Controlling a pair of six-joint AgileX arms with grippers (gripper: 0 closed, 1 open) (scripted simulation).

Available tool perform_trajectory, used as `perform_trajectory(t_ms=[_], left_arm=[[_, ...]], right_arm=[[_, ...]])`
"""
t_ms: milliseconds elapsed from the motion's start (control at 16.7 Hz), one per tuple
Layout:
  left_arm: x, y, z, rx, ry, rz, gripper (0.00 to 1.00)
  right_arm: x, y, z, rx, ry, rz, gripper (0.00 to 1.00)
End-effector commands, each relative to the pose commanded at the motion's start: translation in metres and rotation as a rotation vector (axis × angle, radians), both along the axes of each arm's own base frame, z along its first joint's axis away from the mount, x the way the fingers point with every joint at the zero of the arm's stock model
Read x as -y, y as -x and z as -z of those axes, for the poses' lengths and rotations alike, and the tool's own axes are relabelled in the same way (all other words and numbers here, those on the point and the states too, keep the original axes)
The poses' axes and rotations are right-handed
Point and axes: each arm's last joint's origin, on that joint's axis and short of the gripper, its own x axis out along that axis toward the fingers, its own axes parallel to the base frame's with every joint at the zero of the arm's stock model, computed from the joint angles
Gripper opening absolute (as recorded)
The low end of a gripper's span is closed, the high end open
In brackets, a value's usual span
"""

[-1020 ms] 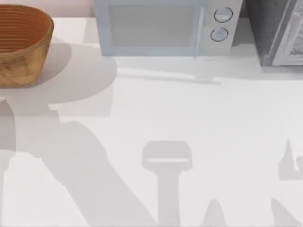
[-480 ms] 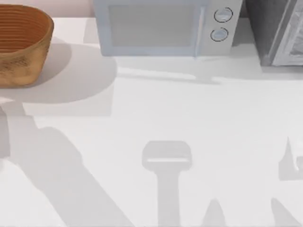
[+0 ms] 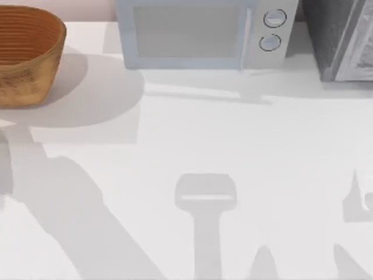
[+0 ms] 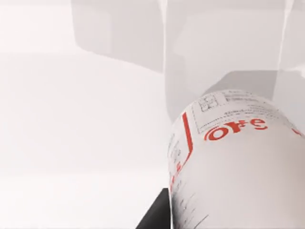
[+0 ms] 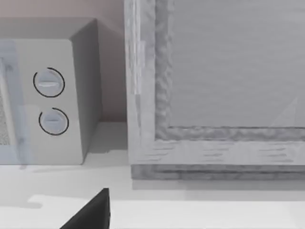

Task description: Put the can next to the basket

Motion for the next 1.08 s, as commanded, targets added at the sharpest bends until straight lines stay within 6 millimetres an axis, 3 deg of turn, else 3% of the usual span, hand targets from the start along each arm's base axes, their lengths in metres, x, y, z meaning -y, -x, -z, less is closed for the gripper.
perform_trajectory(t_ms=[180,420,1080], left_arm=[[0.022,-0.010,0.003,-0.008,-0.013,0.019,0.00],[0.023,-0.011,0.003,-0.008,-0.014,0.020,0.00],[0.023,-0.011,0.003,-0.008,-0.014,0.020,0.83]], right_arm=[[0.000,0.000,0.000,0.000,0.000,0.000,1.00],[0.000,0.000,0.000,0.000,0.000,0.000,1.00],[0.000,0.000,0.000,0.000,0.000,0.000,1.00]])
